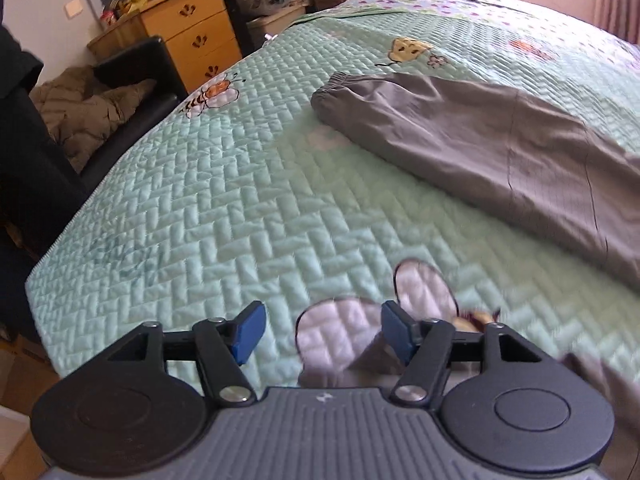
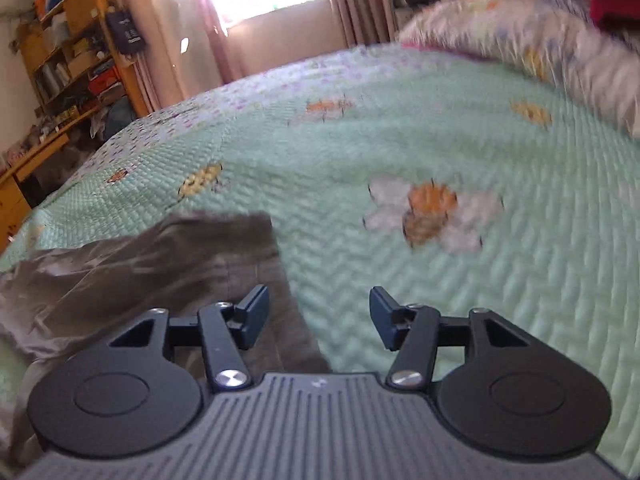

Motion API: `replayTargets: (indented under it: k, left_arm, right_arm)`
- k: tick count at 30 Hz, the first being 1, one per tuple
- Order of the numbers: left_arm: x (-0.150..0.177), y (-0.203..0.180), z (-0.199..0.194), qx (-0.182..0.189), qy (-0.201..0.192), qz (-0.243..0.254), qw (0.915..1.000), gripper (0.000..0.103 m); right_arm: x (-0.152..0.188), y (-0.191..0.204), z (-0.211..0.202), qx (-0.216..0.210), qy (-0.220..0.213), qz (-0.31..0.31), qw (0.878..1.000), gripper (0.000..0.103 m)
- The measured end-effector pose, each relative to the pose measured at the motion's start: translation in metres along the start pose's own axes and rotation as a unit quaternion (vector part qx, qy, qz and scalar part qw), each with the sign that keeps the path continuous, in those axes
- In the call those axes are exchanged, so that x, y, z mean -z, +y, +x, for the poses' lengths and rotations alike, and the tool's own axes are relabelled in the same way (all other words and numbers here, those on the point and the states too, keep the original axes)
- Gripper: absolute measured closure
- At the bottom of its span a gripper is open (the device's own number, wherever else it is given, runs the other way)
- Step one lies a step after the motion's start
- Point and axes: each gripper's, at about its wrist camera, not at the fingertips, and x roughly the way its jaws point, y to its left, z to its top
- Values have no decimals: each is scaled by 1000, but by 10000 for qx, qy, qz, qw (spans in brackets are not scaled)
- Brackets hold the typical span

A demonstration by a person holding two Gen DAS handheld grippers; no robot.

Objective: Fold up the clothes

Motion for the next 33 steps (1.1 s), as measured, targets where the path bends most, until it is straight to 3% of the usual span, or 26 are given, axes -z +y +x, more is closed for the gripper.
replayTargets:
  k: [4, 6, 7, 8, 9, 11, 13, 16, 19, 22, 25, 27, 30, 31, 33]
  left_arm:
    - [13, -3, -9, 173, 0, -134, 9998, 31]
    - [19, -2, -12, 225, 31, -296, 9993, 31]
    - [23, 1, -14, 234, 49, -401, 9989, 31]
    - [26, 3, -15, 243, 67, -506, 9984, 31]
    - [29, 7, -17, 232, 87, -628, 9977, 31]
    - [35, 19, -20, 211, 115, -825, 9963, 30]
    - [40, 31, -24, 177, 115, -927, 9955, 28]
    - [44, 46, -25, 200, 74, -954, 9952, 27]
    - [45, 51, -22, 286, 45, -949, 9951, 25]
    - [49, 61, -30, 738, -131, -996, 9922, 27]
    - [54, 72, -40, 933, -342, -991, 9901, 26]
    - [56, 73, -41, 714, -399, -867, 9929, 26]
    - [58, 71, -35, 311, -413, -681, 9963, 26]
    - [60, 71, -32, 282, -435, -687, 9963, 26]
    - [64, 72, -25, 254, -509, -641, 9963, 26]
  right_arm:
    - [18, -13, 15, -426, 508, 763, 9949, 44]
    - [26, -3, 22, -505, 594, 740, 9942, 46]
    - [30, 6, 21, -358, 556, 617, 9959, 62]
    - [32, 14, 21, -296, 536, 522, 9968, 69]
    - [33, 20, 17, -418, 526, 518, 9964, 84]
    - [32, 28, 1, -588, 338, 646, 9956, 87]
    - [22, 30, -23, -242, -81, 804, 9964, 91]
    - [7, 12, -39, 527, -493, 1031, 9921, 91]
    - [8, 4, -22, 1551, -475, 558, 9852, 90]
    - [16, -9, -24, 1421, -373, 812, 9858, 83]
    - [27, -13, -45, 1447, -638, 1166, 9805, 80]
    - [36, -10, -65, 1410, -913, 1323, 9769, 80]
    - [54, 22, -98, 1231, -1462, 729, 9789, 74]
    - [60, 35, -105, 1109, -1523, 466, 9810, 68]
    - [72, 58, -112, 713, -1473, 173, 9864, 65]
